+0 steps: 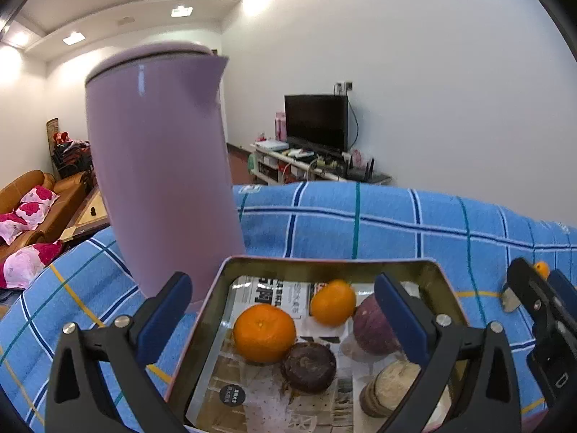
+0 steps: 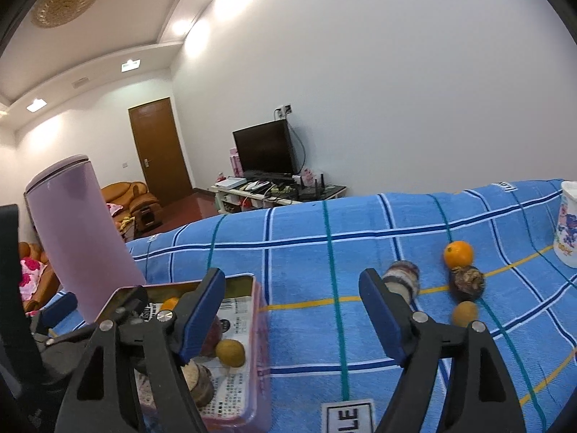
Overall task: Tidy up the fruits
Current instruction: 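Move both open tools back toward the remaining fruits, then grasp a small yellow fruit with the right tool while the left tool approaches the sugarcane piece, then grasp the cut sugarcane piece with the left tool while the right tool holds the yellow fruit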
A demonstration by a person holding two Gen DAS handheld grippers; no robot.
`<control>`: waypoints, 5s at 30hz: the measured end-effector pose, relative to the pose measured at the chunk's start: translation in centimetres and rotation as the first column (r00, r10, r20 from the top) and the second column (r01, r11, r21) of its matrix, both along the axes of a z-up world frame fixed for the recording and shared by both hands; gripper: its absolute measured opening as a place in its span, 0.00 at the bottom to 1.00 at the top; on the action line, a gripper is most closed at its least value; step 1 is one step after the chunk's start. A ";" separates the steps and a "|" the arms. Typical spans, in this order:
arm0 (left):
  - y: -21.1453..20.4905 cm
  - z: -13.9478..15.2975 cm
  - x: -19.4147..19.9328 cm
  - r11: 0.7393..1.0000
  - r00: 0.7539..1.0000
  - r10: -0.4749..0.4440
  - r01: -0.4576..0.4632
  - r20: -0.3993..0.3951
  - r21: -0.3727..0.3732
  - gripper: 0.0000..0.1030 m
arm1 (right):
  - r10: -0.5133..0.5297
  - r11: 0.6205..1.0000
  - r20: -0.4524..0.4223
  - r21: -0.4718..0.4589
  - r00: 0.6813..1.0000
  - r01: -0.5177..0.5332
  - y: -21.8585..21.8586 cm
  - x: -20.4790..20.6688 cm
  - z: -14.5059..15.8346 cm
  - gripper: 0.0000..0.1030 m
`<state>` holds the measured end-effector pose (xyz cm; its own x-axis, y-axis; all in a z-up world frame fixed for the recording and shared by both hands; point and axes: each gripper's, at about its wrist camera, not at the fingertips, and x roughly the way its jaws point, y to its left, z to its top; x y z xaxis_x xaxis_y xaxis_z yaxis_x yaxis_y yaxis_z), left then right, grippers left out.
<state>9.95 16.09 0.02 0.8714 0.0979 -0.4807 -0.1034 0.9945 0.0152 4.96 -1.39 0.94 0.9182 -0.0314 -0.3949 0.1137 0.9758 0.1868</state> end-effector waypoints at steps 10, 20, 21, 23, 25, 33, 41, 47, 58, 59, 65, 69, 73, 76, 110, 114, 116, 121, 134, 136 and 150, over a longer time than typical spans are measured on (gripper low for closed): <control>-0.5 0.2 -1.2 1.000 0.999 0.018 -0.017 0.047 -0.013 1.00 | -0.104 0.992 0.049 -0.069 0.993 0.108 -1.1 -2.1 0.4 0.76; -1.1 0.0 -2.4 0.999 0.995 0.034 -0.035 0.093 0.010 1.00 | -0.090 0.987 0.067 -0.126 0.994 0.097 -1.0 -4.1 0.8 0.76; -1.0 0.0 -2.6 0.999 0.995 0.034 -0.035 0.097 0.005 1.00 | -0.088 0.987 0.066 -0.129 0.994 0.096 -1.0 -4.2 0.8 0.76; -1.0 0.0 -2.8 0.999 0.995 0.035 -0.035 0.097 0.000 1.00 | -0.087 0.987 0.061 -0.132 0.994 0.094 -1.2 -4.4 0.8 0.76; -1.0 0.0 -3.3 1.000 0.994 0.030 -0.030 0.100 -0.005 1.00 | -0.089 0.987 0.058 -0.131 0.994 0.096 -1.3 -4.5 0.9 0.76; -1.9 0.3 -4.8 1.000 0.993 -0.014 0.013 0.119 0.009 1.00 | -0.073 0.985 0.048 -0.155 0.996 0.080 -1.5 -5.5 0.9 0.76; -2.0 0.2 -5.6 1.000 0.994 -0.028 0.029 0.102 0.000 1.00 | -0.066 0.980 0.036 -0.185 0.997 0.072 -2.7 -6.5 0.8 0.76; -2.1 0.1 -6.1 1.000 0.995 -0.018 0.018 0.102 0.002 1.00 | -0.070 0.976 0.034 -0.202 0.997 0.075 -4.2 -7.3 0.8 0.76; -3.3 0.2 -7.4 0.999 0.994 -0.006 0.001 0.107 0.048 1.00 | -0.083 0.956 0.055 -0.278 0.995 0.095 -7.4 -9.6 1.1 0.76; -3.4 0.2 -7.5 0.999 0.994 -0.007 0.002 0.107 0.050 1.00 | -0.089 0.955 0.055 -0.279 0.995 0.101 -7.8 -9.7 1.2 0.76; -4.2 0.3 -8.3 0.998 0.994 -0.023 0.017 0.103 0.054 1.00 | -0.113 0.951 0.050 -0.285 0.992 0.123 -10.1 -10.4 1.3 0.76; -4.6 0.1 -8.5 0.999 0.997 -0.023 0.020 0.075 0.043 1.00 | -0.127 0.945 0.044 -0.300 0.991 0.134 -11.5 -10.7 1.3 0.76; -6.0 0.0 -9.0 0.996 0.996 -0.068 0.065 0.061 0.056 1.00 | -0.163 0.940 0.029 -0.298 0.986 0.165 -13.7 -11.1 1.2 0.76; -7.9 -0.1 -9.6 0.990 0.991 -0.120 0.115 0.053 0.076 1.00 | -0.194 0.934 0.020 -0.301 0.981 0.191 -15.4 -11.4 1.1 0.76; -15.3 -0.6 -5.5 0.978 0.989 -0.143 0.147 -0.037 0.149 1.00 | 0.135 0.991 -0.454 0.065 0.881 -0.118 -14.8 2.5 -4.6 0.45; -15.2 -0.6 -5.5 0.977 0.988 -0.152 0.155 -0.035 0.149 1.00 | 0.143 0.990 -0.448 0.051 0.882 -0.134 -14.6 2.5 -4.6 0.31; -15.3 -0.6 -5.5 0.976 0.986 -0.163 0.167 -0.036 0.143 1.00 | 0.147 0.989 -0.442 0.070 0.885 -0.129 -15.3 2.0 -4.6 0.31; -15.5 -0.6 -5.4 0.974 0.980 -0.195 0.199 -0.046 0.108 1.00 | 0.103 0.989 -0.355 0.135 0.929 -0.058 -19.0 -1.2 -3.6 0.31; -22.2 -1.7 2.4 0.937 0.918 -0.329 0.346 -0.220 0.042 0.77 | -0.051 0.998 -0.165 0.012 0.985 0.054 -22.1 -5.1 0.8 0.31; -23.0 -2.6 3.8 0.931 0.904 -0.343 0.364 -0.256 0.037 0.77 | -0.049 0.999 -0.163 0.000 0.985 0.049 -21.7 -4.7 1.2 0.31; -24.9 -4.1 7.4 0.920 0.855 -0.374 0.392 -0.360 -0.023 0.40 | -0.035 0.999 -0.176 -0.009 0.984 0.034 -20.7 -4.1 0.6 0.31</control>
<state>17.40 -8.81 -4.13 0.6197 -0.1774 -0.7645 0.3070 0.9513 0.0282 0.87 -22.05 1.58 0.8329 -0.0648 -0.5496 0.1778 0.9718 0.1549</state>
